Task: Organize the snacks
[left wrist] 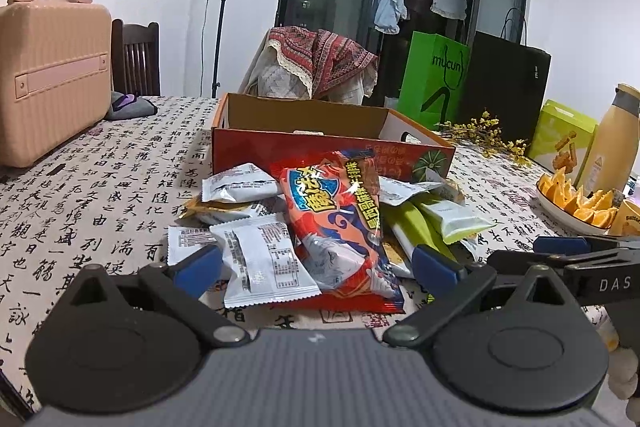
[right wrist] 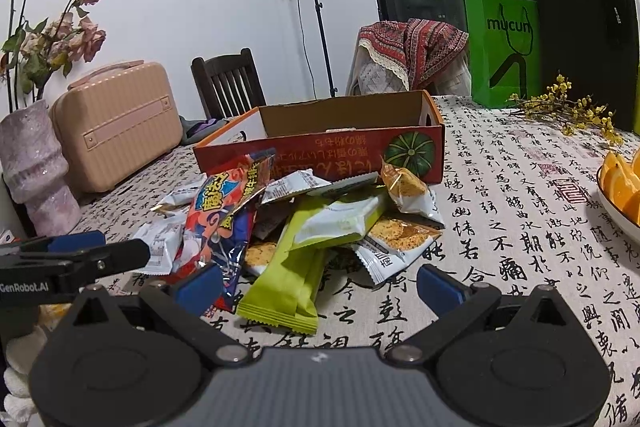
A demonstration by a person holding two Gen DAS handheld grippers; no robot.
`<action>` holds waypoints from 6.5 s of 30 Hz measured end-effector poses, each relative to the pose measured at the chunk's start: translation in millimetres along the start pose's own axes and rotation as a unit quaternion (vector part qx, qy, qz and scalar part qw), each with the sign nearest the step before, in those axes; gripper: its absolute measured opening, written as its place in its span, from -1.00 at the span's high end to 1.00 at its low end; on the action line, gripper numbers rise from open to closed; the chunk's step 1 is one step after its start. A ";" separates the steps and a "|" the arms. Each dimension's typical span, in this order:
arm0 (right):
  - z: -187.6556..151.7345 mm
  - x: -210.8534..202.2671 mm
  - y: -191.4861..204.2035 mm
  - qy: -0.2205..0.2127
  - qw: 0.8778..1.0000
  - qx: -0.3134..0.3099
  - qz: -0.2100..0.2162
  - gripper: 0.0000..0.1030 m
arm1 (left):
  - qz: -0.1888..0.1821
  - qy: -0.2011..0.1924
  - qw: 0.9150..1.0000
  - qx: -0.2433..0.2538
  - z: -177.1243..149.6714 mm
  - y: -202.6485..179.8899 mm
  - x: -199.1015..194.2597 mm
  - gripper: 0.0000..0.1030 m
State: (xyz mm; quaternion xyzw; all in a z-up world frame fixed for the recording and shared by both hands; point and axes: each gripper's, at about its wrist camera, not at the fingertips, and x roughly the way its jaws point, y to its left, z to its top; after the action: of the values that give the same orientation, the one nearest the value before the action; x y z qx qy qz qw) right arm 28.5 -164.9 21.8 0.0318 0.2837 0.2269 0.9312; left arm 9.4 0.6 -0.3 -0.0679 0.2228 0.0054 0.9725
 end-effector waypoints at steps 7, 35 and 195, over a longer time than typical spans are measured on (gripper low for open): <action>0.7 4.1 -1.5 0.001 1.000 0.002 0.000 -1.00 | 0.009 -0.002 1.000 0.002 -1.5 2.4 4.6 -1.00; 43.2 84.3 -9.0 0.062 0.997 0.002 -0.041 0.00 | 0.047 -0.013 0.999 -0.010 10.1 16.0 26.7 -1.00; 114.7 84.9 -25.4 -0.065 0.996 -0.031 -0.044 -1.00 | 0.053 -0.038 0.996 -0.058 128.2 20.3 99.9 -1.00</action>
State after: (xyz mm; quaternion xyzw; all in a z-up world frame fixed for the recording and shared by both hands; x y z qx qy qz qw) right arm 163.5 -142.3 69.5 0.0051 0.2163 0.1914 0.9574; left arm 154.0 36.0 68.0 -0.1119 0.1880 0.0729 0.9730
